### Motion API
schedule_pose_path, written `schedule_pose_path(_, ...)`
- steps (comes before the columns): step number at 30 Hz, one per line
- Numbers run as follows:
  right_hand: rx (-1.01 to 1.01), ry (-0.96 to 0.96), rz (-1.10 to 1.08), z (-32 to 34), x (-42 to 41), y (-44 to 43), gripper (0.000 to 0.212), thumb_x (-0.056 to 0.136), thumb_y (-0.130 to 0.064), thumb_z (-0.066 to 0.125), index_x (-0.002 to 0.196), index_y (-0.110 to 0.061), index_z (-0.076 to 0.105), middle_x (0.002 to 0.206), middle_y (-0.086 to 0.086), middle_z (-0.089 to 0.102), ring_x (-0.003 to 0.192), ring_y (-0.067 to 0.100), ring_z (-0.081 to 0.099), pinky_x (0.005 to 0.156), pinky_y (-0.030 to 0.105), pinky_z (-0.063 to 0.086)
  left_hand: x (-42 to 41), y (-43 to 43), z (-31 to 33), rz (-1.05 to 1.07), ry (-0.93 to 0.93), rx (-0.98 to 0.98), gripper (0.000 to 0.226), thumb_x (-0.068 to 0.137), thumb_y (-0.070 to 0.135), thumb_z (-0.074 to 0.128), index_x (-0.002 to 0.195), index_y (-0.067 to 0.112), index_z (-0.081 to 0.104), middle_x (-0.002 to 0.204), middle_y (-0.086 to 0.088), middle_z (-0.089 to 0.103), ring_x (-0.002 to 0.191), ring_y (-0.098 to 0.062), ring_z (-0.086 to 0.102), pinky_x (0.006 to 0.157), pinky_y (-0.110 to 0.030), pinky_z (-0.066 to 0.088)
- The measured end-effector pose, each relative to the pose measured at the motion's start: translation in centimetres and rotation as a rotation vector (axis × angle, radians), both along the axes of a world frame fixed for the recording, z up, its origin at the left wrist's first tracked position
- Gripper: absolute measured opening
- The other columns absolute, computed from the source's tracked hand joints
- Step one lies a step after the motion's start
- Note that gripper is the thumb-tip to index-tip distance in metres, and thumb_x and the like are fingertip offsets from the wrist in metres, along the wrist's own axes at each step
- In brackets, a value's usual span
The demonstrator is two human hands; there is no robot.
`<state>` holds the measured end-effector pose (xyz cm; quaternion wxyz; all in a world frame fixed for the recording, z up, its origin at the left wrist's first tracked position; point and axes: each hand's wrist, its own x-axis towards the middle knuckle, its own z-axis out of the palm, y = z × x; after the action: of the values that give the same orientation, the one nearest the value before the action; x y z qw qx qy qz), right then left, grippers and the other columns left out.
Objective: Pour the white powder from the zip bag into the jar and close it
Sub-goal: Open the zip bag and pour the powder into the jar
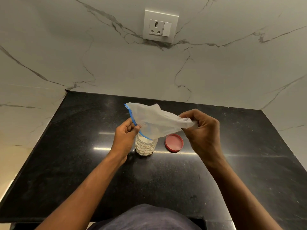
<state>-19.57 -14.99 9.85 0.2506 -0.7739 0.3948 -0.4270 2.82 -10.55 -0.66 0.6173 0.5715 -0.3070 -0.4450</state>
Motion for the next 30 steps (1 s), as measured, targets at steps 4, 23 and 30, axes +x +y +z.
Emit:
schedule_pose_path(4,-0.001,0.066,0.065,0.2,1.0,-0.2,0.011,0.092,0.001,0.076,0.101,-0.005,0.078,0.086,-0.009,0.074,0.075,-0.006,0.067,0.067,0.007,0.047,-0.1,0.1,0.3,0.002,-0.005,-0.004,0.033,0.104,-0.002,0.058,0.119,0.025,0.069,0.102,0.019,0.082,0.1,0.004,0.075,0.078,-0.01,0.057)
schedule_pose_path(23,0.015,0.031,0.037,0.9,1.6,-1.8,0.009,0.087,-0.007,0.083,0.092,-0.012,0.078,0.08,-0.014,0.071,0.071,-0.005,0.063,0.064,0.01,0.047,0.0,0.4,0.1,0.026,-0.005,0.015,0.031,0.104,-0.002,0.059,0.125,0.018,0.069,0.104,0.016,0.082,0.101,0.003,0.076,0.079,-0.012,0.058)
schedule_pose_path(30,0.076,0.048,0.078,0.5,1.4,-2.0,0.009,0.09,-0.005,0.079,0.097,-0.01,0.078,0.086,-0.008,0.074,0.079,-0.003,0.068,0.069,0.009,0.049,0.1,0.5,0.0,0.024,0.002,0.018,0.034,0.104,-0.003,0.058,0.123,0.023,0.07,0.112,0.012,0.081,0.108,-0.002,0.075,0.082,-0.012,0.058)
